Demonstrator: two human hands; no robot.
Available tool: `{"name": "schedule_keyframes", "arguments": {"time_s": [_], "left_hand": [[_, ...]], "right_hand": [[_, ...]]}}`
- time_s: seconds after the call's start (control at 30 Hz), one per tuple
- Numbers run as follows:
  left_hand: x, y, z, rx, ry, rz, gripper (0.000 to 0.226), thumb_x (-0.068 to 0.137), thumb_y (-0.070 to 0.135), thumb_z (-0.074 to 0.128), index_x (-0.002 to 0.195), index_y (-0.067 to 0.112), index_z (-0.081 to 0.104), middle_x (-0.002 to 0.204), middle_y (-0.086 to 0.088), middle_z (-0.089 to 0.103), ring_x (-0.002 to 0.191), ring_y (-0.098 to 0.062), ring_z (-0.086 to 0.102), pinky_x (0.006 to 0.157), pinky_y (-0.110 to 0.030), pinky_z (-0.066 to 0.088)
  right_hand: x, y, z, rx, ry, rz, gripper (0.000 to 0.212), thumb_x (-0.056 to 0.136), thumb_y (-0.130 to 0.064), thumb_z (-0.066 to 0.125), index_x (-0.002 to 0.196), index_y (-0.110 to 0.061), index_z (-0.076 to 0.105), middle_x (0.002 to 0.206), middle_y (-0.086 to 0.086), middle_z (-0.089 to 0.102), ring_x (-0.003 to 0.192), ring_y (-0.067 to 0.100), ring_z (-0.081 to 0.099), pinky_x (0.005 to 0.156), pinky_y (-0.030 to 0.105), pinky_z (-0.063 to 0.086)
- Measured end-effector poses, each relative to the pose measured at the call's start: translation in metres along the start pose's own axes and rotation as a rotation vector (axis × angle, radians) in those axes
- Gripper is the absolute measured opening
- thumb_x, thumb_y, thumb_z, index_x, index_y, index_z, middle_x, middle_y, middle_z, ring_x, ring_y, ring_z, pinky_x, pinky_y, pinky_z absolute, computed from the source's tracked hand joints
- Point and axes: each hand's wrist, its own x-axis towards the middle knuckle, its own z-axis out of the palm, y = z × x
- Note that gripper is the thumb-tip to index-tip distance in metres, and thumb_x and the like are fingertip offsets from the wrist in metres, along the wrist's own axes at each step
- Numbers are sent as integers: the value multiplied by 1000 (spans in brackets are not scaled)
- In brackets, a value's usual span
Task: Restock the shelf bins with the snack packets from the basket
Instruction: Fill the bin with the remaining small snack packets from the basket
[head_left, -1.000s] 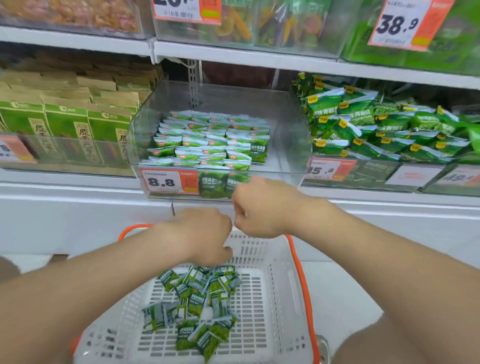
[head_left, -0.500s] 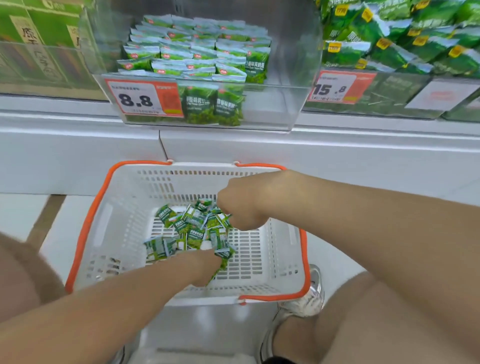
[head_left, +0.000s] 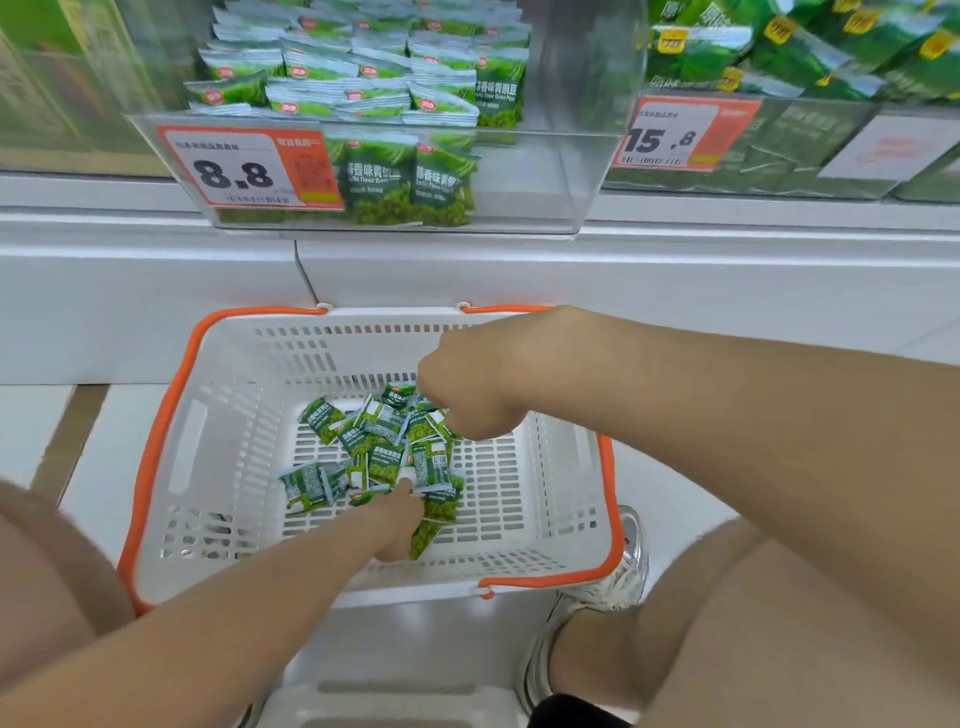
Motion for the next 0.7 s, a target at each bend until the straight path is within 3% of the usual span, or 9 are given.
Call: {"name": "schedule_keyframes", "arguments": {"time_s": [0.1,0.23,0.33,0.4,0.47,0.63,0.7], "left_hand": [[2,-3,1,76,37,49,46,99,17,66,142,8,53,148,-14,31,116,-34,56,92,-45,54],[1,-3,4,64,34,108,30,96,10,69,125,9,60,133,-12,50,114,-34,57,96,-47,53],[2,2,10,58,62,115,55,96,-2,66,144,12,45,145,-13,45,128,-34,49,103,-43,43],[5,2,14,66,65,137,73,97,-2,64,159,18,32,156,-14,35,138,-35,45,106,-43,43],[8,0,19,104,51,147,79,96,-3,64,162,26,31,161,-15,29,142,-38,43,108,-47,47],[7,5,14,220,99,181,38,94,-11,58,127,8,60,132,-16,57,112,-35,62,90,-43,53],[7,8,12,317,153,168,30,95,-11,58,119,5,66,127,-15,61,112,-33,64,88,-43,55]], "right_hand": [[-2,0,-1,-3,-3,-1,26,104,-19,45,79,-16,44,83,2,49,65,18,47,54,33,36],[-3,-2,0,-8,-8,4,25,104,-19,45,80,-15,45,83,2,49,63,18,44,53,32,35],[-4,-2,-2,-10,-11,2,26,105,-19,45,79,-16,45,84,2,48,64,18,46,54,32,37],[-5,-2,-3,-7,-3,6,26,104,-20,45,79,-16,46,84,2,49,64,18,47,55,32,39],[-6,-2,-4,-1,7,15,24,104,-21,46,81,-15,49,84,2,50,64,19,48,58,33,42],[-6,-1,-3,-1,14,9,15,104,-24,45,100,-16,56,87,0,49,76,22,55,68,36,48],[-4,-1,-2,0,17,4,16,104,-22,45,106,-15,59,88,0,49,76,23,54,66,36,46]]}}
